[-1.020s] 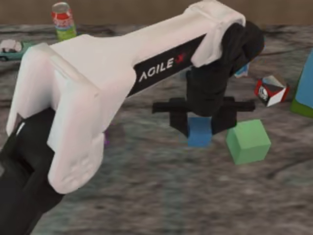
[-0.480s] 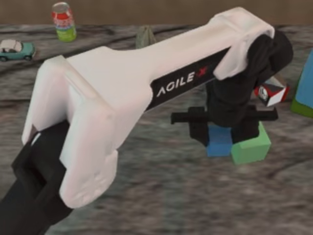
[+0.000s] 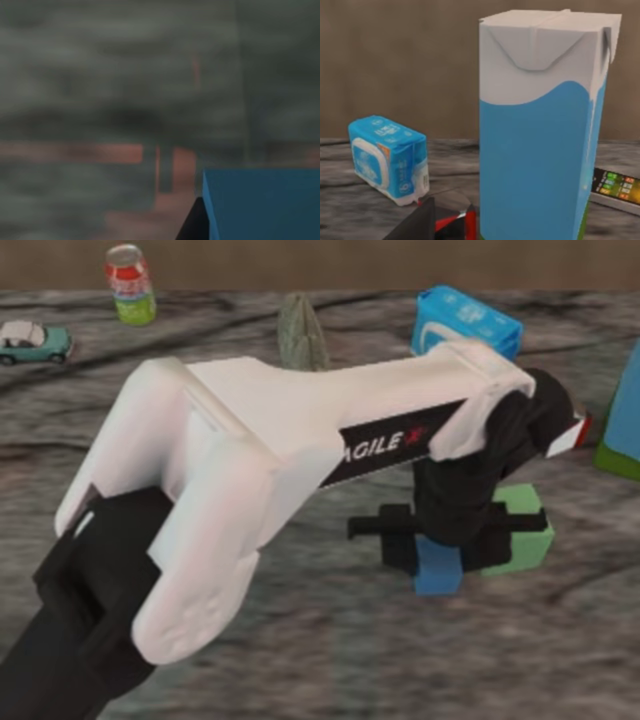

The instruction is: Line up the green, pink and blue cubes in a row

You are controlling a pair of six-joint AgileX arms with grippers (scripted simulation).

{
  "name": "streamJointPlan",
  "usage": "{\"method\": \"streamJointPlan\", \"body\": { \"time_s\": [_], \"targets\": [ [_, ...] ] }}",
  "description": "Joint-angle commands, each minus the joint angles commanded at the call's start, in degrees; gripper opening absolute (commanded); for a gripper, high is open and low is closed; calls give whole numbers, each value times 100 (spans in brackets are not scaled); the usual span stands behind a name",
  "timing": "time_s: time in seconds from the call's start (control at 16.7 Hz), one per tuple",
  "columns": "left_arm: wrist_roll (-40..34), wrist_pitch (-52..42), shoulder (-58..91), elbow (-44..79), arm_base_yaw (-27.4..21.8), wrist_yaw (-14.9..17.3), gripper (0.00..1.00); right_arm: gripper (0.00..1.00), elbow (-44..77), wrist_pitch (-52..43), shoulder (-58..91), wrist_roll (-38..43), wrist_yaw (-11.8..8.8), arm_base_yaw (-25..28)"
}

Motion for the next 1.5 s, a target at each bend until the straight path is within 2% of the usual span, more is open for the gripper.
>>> {"method": "streamJointPlan", "body": {
  "time_s": [0.24,1.02,1.5],
  "targets": [
    [-1,39,10,-36,-3,-2,0,100,0,0,0,0,0,0],
    [-1,39,10,-36,-3,-2,98,100,0,0,0,0,0,0],
    [-1,39,10,-36,-3,-2,100,100,0,0,0,0,0,0]
  ]
}}
